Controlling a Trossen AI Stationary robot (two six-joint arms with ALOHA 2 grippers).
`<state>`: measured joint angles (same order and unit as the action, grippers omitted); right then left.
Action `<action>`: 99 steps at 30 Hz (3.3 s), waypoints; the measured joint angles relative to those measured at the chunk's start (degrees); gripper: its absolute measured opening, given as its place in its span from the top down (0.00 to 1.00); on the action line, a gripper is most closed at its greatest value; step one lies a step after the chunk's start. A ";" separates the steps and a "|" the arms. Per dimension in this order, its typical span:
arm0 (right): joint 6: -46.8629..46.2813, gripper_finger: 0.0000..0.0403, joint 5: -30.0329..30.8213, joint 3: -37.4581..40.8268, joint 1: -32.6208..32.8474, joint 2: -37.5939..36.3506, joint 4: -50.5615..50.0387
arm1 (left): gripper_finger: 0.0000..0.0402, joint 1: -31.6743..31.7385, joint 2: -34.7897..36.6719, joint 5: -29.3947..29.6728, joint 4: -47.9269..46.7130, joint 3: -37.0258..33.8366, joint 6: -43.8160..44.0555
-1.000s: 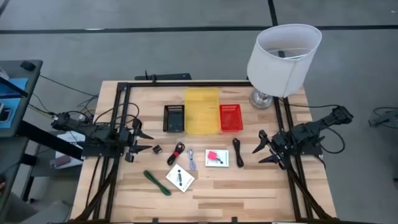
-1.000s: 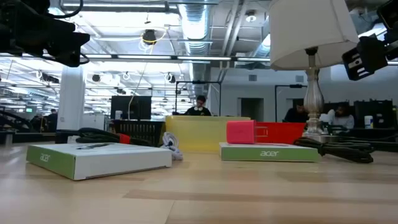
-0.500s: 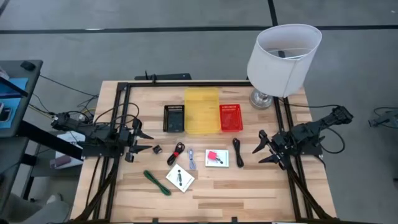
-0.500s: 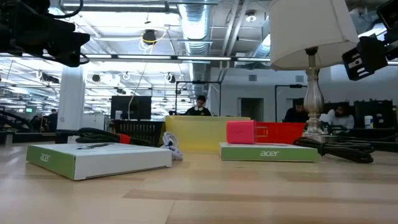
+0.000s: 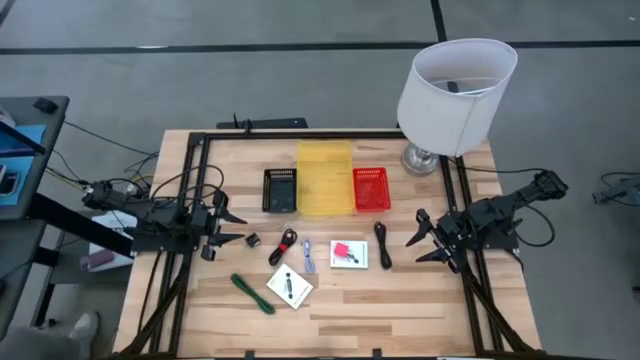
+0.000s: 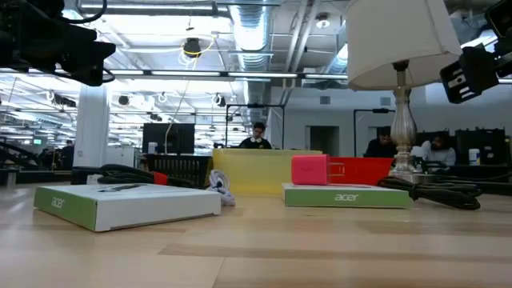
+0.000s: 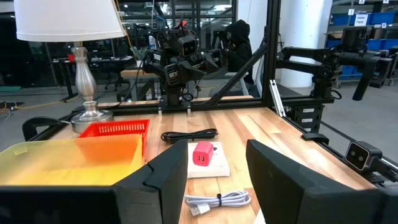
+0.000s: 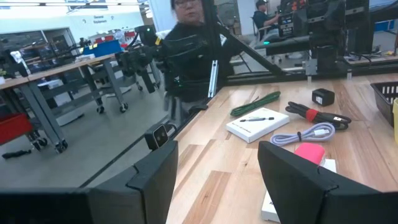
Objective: Pick and place items into bin
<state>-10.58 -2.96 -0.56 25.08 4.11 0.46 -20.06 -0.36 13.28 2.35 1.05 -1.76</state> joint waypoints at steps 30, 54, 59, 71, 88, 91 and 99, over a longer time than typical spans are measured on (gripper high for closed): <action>0.00 0.46 -0.02 0.00 0.02 0.01 -0.01 | 0.61 0.00 0.00 0.00 -0.01 0.00 0.00; 0.01 0.46 0.00 0.02 0.02 0.01 0.01 | 0.61 -0.01 0.00 0.00 0.00 -0.01 0.00; 0.01 0.46 0.00 0.02 0.01 0.00 0.00 | 0.61 0.00 -0.01 0.04 0.29 -0.01 0.00; -0.01 0.46 -0.02 0.00 0.01 0.01 -0.01 | 0.61 0.01 0.00 2.42 1.28 -0.06 -5.51; 0.00 0.46 -0.02 0.02 0.01 -0.01 0.00 | 0.61 0.01 -0.16 21.76 1.21 5.66 -7.60; 0.01 0.46 -0.01 0.01 0.02 0.00 0.01 | 0.61 0.01 -1.85 24.11 -1.76 8.75 -6.19; 0.01 0.46 -0.01 0.01 0.01 0.00 -0.01 | 0.61 0.01 -13.21 26.80 -8.76 16.61 4.41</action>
<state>-10.57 -2.97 -0.55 25.09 4.11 0.45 -20.05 -13.57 40.07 -6.41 17.66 2.65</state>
